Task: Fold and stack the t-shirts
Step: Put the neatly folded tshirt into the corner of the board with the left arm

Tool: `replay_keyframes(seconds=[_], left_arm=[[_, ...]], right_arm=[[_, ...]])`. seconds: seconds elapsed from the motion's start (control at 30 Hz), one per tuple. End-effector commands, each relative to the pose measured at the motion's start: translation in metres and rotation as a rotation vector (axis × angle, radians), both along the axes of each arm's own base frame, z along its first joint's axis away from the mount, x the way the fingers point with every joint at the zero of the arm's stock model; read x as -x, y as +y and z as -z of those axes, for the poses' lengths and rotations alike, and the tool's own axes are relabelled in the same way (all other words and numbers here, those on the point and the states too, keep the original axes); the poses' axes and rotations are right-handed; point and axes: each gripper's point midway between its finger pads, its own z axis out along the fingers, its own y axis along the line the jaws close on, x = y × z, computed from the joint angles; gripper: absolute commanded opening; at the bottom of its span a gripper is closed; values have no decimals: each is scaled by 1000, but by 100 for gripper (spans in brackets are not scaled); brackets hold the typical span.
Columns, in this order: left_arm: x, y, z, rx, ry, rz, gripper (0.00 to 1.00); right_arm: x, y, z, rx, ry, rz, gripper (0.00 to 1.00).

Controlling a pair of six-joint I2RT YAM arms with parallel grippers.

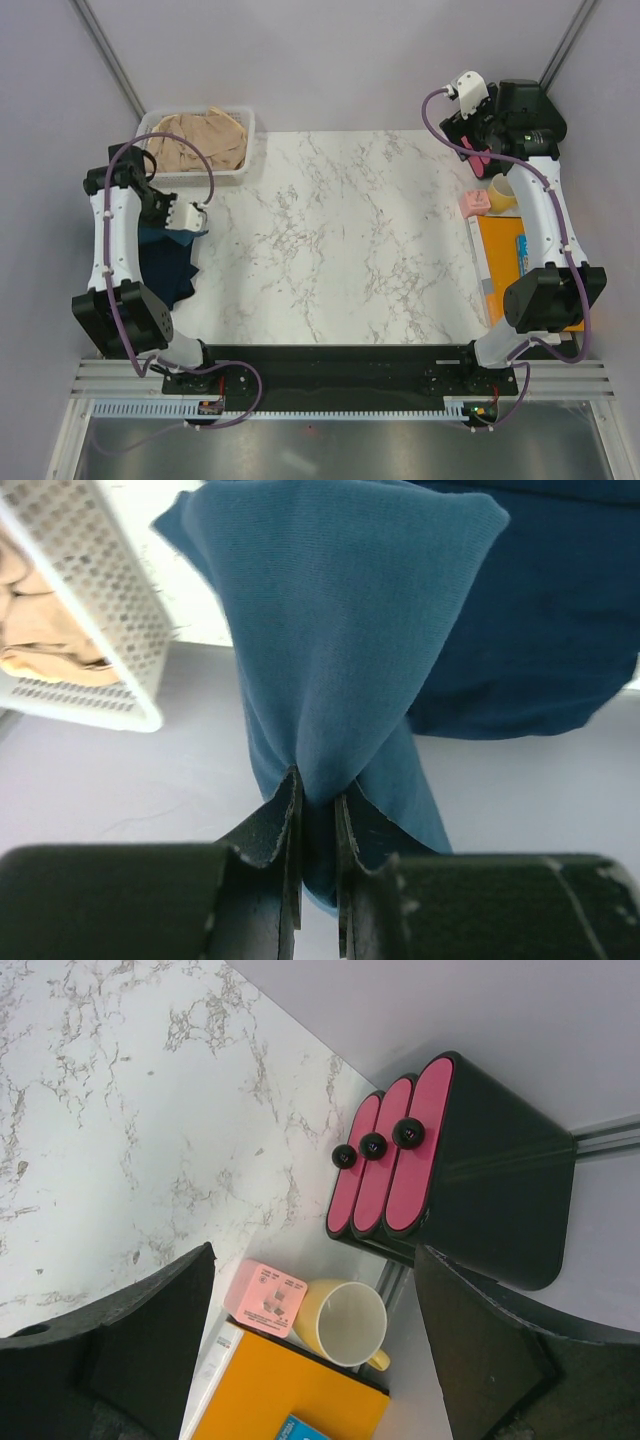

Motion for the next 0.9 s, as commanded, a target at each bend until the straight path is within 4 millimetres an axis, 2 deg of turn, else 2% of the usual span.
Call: replay_keyframes(seconds=[0.0,0.07,0.1,0.17,0.27,0.33,0.37,0.4,0.43,0.47,0.63,0.87], left_arm=[[27,6,4,-65,13,91,2],[38,11,7,-103,25,99,2],[48,11,19,-94,56,95,2],[58,9,24,-90,63,96,2],[79,5,51,-59,127,92,2],[88,5,58,-59,139,87,2],[97,2,72,-44,171,87,2],[101,2,75,-46,169,87,2],[100,2,79,-49,160,87,2],[107,0,93,-33,183,85,2],[108,3,125,-6,204,24,2],[105,22,146,-15,210,-41,2]], right_arm=[[5,0,-13,-4,-28,2,88],[5,1,-13,-4,-28,1,88],[4,0,-14,-1,-30,3,88],[4,1,-15,-2,-31,0,88],[5,0,-14,1,-27,3,88],[5,0,-11,3,-20,0,88],[5,0,-11,5,-18,1,88],[6,0,-11,5,-18,0,88],[6,0,-10,3,-16,0,88],[6,12,-10,2,-18,-22,88],[7,13,-9,5,-13,-25,88],[9,13,-10,14,-14,-22,88]])
